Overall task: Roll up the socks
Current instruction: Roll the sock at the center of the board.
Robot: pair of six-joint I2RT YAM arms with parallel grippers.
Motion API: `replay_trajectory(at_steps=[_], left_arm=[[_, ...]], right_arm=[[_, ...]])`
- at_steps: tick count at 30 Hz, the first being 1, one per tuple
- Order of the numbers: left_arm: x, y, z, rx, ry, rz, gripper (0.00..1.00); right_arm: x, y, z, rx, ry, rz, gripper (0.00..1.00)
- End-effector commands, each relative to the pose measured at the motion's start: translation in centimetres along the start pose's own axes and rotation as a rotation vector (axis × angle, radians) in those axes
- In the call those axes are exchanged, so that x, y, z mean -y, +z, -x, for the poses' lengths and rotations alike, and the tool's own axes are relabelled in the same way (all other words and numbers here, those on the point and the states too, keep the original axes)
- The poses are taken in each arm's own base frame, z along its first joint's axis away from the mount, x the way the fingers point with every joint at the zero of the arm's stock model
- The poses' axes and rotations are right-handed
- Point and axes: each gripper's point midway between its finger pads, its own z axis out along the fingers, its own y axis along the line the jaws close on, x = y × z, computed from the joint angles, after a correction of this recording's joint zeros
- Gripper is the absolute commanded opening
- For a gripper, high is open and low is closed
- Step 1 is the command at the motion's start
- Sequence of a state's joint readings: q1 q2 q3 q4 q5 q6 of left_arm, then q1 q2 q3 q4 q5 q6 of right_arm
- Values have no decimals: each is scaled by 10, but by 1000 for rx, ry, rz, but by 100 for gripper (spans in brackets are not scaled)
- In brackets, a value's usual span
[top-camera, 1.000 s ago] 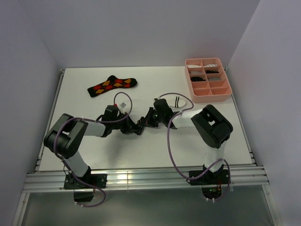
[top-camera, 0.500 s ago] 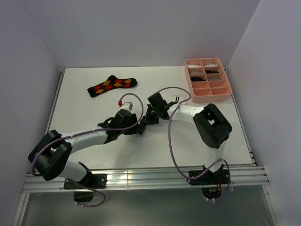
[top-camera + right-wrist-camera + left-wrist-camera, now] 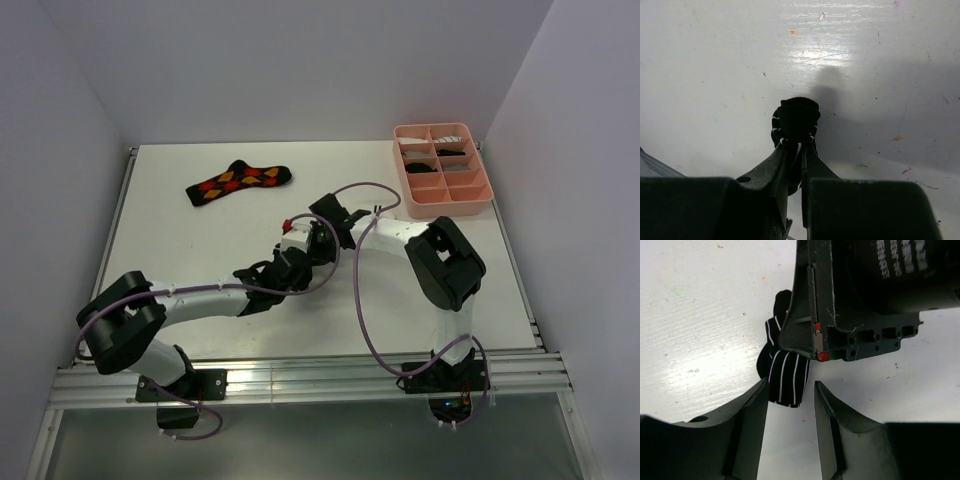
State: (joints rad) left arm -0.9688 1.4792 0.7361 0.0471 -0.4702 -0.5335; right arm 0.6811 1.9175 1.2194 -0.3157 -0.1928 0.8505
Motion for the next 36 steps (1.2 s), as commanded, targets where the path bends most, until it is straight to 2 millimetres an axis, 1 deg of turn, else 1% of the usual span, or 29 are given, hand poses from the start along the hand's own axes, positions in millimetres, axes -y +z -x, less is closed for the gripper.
replay_trajectory(at_steps=[1,5,12,14,16,18,21,22,23,24,25,26,27,28,29,30,31,32,33,34,35,36], left_arm=[[7,6,17,68,48,22,46],[12,11,8,45,75,20,45],[8,23,-26,-40,102,41,45],[7,26,-34,-64,110,44,44],[8,28,-37,-77,111,42,43],[7,30,-44,-100,116,50,39],[7,32,-49,-118,114,52,25],[7,31,-49,-119,113,53,16],[7,30,-47,-115,106,50,12],[8,29,-49,-120,97,44,7],[7,28,-51,-127,93,40,1],[5,28,-50,-128,78,38,1],[5,26,-48,-128,57,27,1],[7,25,-52,-147,39,-2,1],[4,26,-50,-151,10,-9,1],[3,25,-49,-154,-27,-21,1],[4,23,-54,-182,-53,-58,1],[-2,24,-49,-180,-93,-59,1],[-3,24,-48,-188,-123,-70,1],[-3,23,-51,-204,-146,-95,1],[-6,23,-46,-200,-183,-103,1],[-7,22,-46,-205,-201,-113,1]], right_arm=[[6,5,-7,-27,-9,-45,0],[5,6,-8,-33,-10,-42,0],[5,8,-11,-52,0,-32,0],[5,9,-12,-52,1,-30,0],[3,9,-12,-55,2,-21,0],[2,8,-13,-54,4,-13,0],[0,6,-14,-49,7,6,1],[-5,4,-11,-38,4,27,2],[-2,4,-13,-38,9,26,3],[-5,3,-10,-23,5,39,6],[-8,-1,-8,-9,3,55,8],[-6,-2,-10,-6,7,56,10],[-9,-3,-6,11,6,74,14],[-13,-8,-5,25,2,91,16],[-11,-9,-5,31,8,93,19],[-14,-11,-1,49,11,112,24],[-19,-17,3,70,11,133,28],[-16,-18,2,79,18,133,31],[-18,-21,8,105,18,153,37],[-23,-29,12,129,22,176,40],[-21,-31,11,139,22,180,43],[-25,-35,17,170,19,204,48]])
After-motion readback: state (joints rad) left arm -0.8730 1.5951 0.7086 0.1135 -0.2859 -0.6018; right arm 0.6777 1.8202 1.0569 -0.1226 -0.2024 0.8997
